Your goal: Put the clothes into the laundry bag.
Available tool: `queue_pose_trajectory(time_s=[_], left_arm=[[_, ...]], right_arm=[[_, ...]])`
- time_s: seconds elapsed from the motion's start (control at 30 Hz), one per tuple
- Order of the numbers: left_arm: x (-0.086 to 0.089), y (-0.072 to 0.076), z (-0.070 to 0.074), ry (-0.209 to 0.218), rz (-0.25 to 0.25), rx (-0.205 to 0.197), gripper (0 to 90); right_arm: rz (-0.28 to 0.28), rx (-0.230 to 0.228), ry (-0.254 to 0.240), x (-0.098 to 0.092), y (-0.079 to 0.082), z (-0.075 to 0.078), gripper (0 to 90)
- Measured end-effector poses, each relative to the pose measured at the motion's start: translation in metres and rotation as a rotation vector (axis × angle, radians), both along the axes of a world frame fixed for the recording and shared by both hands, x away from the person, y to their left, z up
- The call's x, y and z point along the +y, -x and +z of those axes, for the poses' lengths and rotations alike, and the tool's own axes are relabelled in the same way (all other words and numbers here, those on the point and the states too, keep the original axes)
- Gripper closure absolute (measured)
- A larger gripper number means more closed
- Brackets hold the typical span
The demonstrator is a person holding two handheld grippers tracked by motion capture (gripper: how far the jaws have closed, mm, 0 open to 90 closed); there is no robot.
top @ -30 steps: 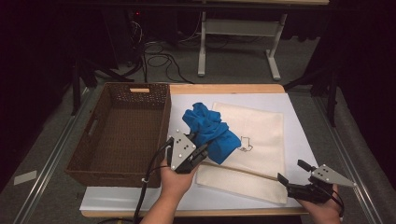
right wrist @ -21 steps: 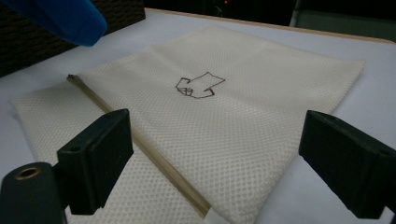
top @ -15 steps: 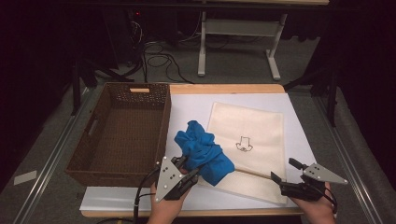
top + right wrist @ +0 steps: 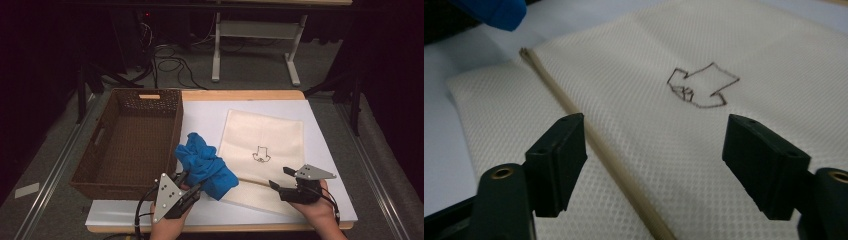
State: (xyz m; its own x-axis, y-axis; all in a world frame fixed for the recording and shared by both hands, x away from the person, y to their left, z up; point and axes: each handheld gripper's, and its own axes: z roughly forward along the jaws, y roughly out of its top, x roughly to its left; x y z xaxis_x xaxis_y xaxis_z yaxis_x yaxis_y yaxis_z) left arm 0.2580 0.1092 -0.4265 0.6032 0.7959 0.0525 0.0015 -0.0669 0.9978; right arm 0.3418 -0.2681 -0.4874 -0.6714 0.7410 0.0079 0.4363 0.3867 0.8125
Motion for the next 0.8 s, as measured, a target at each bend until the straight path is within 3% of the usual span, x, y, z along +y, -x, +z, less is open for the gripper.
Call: queue_pose_trajectory(time_s=[0.13, 0.2, 0.37, 0.47, 0.57, 0.67, 0.8], left_arm=[[0.000, 0.001, -0.001, 0.007, 0.006, 0.002, 66.6], [0.000, 0.001, -0.002, 0.006, 0.005, 0.005, 66.6], [0.005, 0.001, -0.002, 0.020, 0.016, 0.007, 66.5], [0.008, 0.003, -0.001, 0.025, 0.018, 0.004, 66.6], [0.009, 0.004, -0.002, 0.020, 0.019, 0.002, 66.6], [0.007, 0.004, -0.002, 0.012, 0.013, 0.004, 66.6], [0.005, 0.004, -0.002, 0.002, 0.011, 0.003, 66.6]], right_arm=[[0.030, 0.022, 0.015, -0.001, 0.002, -0.002, 46.7], [0.048, 0.031, 0.018, 0.000, 0.000, -0.003, 51.5], [0.082, 0.049, 0.062, 0.010, -0.012, -0.007, 53.9], [0.114, 0.065, 0.140, 0.018, -0.016, -0.012, 54.0], [0.123, 0.079, 0.172, 0.020, -0.017, -0.016, 56.3], [0.131, 0.079, 0.175, 0.021, -0.017, -0.020, 61.3], [0.141, 0.097, 0.149, 0.018, -0.019, -0.020, 74.5]])
